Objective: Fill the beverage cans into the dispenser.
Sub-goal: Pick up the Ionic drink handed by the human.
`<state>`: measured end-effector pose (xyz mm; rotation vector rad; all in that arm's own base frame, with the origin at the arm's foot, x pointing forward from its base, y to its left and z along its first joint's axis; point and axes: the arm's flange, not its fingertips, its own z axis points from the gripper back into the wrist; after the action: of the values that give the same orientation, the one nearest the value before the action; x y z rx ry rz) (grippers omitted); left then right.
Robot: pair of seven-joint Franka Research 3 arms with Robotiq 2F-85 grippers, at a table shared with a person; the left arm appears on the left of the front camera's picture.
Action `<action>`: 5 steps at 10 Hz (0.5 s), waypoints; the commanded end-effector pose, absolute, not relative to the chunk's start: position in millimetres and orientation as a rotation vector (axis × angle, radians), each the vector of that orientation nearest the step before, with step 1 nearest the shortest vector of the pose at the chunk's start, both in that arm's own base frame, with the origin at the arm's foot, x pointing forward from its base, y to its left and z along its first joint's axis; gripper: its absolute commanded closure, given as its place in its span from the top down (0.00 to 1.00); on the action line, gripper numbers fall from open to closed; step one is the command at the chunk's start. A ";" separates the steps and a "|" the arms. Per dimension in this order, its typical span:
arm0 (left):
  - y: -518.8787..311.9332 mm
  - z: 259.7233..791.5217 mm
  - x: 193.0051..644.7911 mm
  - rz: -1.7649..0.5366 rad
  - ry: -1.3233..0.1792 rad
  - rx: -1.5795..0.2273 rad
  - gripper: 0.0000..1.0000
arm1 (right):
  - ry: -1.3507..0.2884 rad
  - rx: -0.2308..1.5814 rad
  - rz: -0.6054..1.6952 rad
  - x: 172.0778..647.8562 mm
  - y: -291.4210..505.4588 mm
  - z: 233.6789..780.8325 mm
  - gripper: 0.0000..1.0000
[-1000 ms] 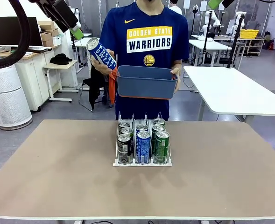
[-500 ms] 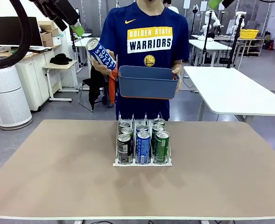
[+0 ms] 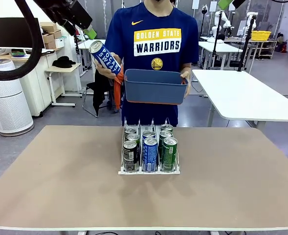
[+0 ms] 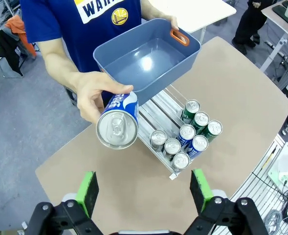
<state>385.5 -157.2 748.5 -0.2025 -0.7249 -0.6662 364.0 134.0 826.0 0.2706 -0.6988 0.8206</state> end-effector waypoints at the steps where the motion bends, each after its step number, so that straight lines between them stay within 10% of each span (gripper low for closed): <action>1: -166.4 735.4 391.8 -0.645 -0.740 -0.183 1.00 | -0.700 0.270 0.820 363.9 134.1 825.4 1.00; 5: -170.2 717.0 404.1 -0.749 -0.779 -0.142 1.00 | -0.700 0.270 0.820 363.9 134.1 825.4 1.00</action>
<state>406.4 -172.7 725.5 -0.1756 -0.7380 -0.7049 364.0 134.0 826.1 0.2706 -0.6991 0.8206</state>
